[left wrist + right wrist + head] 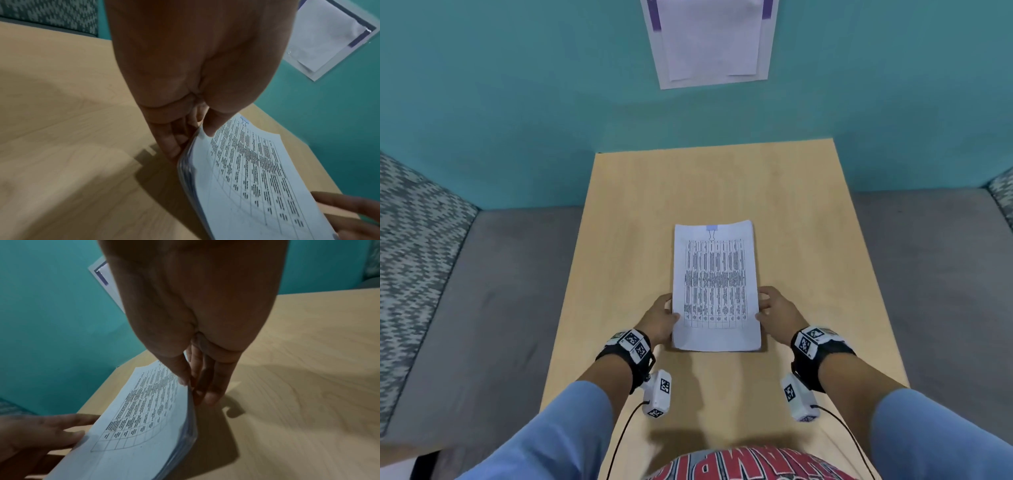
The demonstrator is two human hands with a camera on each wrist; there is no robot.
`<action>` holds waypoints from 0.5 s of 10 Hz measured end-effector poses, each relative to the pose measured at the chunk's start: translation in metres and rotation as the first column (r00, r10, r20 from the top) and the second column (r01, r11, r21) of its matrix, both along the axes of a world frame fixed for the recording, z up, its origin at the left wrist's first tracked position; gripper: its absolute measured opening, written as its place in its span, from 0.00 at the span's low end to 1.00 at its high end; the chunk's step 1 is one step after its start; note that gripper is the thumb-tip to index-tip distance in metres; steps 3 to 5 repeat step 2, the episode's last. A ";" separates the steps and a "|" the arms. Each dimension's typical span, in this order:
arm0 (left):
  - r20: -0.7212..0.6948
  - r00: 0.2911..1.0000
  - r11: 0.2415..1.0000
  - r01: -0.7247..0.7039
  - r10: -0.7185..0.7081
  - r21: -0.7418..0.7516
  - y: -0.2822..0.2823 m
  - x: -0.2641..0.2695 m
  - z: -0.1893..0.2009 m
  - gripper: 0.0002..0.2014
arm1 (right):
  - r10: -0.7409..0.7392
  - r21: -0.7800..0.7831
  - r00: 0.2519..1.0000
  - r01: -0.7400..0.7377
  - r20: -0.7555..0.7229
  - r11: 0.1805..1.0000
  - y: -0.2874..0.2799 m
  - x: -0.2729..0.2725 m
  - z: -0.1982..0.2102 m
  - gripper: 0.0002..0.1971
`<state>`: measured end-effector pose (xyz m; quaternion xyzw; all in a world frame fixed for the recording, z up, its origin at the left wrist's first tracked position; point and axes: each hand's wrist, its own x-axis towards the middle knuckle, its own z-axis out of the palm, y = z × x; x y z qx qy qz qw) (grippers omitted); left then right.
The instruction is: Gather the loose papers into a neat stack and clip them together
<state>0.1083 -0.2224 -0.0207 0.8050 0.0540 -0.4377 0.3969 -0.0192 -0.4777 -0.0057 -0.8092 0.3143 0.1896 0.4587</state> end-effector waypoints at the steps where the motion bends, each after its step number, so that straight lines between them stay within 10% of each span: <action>1: 0.002 0.999 0.999 0.043 -0.043 0.002 0.008 0.001 0.001 0.30 | 0.092 -0.054 0.993 -0.096 -0.070 0.994 -0.008 0.005 0.000 0.25; 5: 0.085 0.986 0.986 0.132 -0.141 0.105 0.026 -0.007 0.008 0.27 | 0.265 -0.081 0.946 -0.284 -0.184 0.955 -0.012 -0.013 0.000 0.26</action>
